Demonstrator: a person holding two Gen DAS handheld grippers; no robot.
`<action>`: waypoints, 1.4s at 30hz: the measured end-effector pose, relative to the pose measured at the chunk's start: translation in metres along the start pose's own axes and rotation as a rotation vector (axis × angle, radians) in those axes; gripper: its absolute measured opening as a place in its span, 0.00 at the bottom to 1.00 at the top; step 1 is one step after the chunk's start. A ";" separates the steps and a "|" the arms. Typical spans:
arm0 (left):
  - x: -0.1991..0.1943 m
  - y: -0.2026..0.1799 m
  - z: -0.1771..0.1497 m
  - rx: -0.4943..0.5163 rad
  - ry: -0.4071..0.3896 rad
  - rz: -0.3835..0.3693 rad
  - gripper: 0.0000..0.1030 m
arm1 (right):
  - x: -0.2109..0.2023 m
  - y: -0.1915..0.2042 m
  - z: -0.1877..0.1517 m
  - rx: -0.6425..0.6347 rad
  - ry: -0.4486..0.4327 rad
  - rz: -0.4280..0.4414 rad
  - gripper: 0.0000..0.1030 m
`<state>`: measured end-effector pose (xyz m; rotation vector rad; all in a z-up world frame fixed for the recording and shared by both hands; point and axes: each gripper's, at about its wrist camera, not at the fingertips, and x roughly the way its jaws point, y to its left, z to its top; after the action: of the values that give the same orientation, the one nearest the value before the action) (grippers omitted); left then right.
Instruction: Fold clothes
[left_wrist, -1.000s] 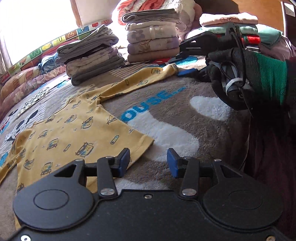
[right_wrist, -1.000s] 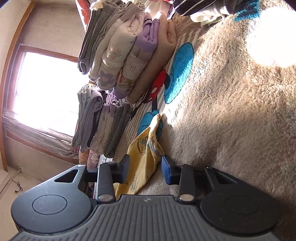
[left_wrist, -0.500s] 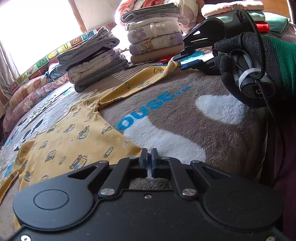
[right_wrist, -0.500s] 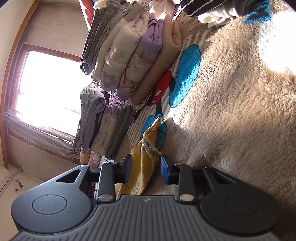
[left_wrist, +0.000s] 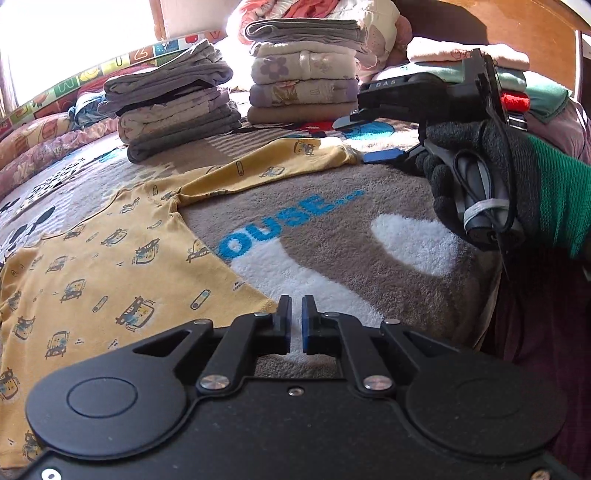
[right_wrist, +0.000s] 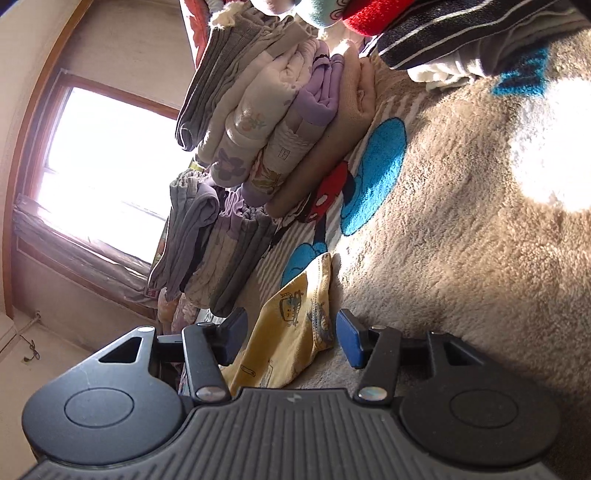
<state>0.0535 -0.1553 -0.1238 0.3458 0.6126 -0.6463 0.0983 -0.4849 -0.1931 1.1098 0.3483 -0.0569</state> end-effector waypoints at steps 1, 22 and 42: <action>-0.001 0.003 0.003 -0.015 -0.002 -0.001 0.02 | 0.004 0.005 -0.002 -0.039 0.003 -0.024 0.56; 0.148 0.179 0.161 0.250 0.124 0.049 0.39 | 0.028 0.015 -0.017 -0.068 -0.022 -0.134 0.14; 0.234 0.226 0.168 0.293 0.331 -0.278 0.19 | 0.035 0.016 -0.019 -0.107 -0.021 -0.144 0.13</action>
<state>0.4192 -0.1727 -0.1155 0.6569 0.8937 -0.9592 0.1303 -0.4559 -0.1973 0.9767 0.4077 -0.1758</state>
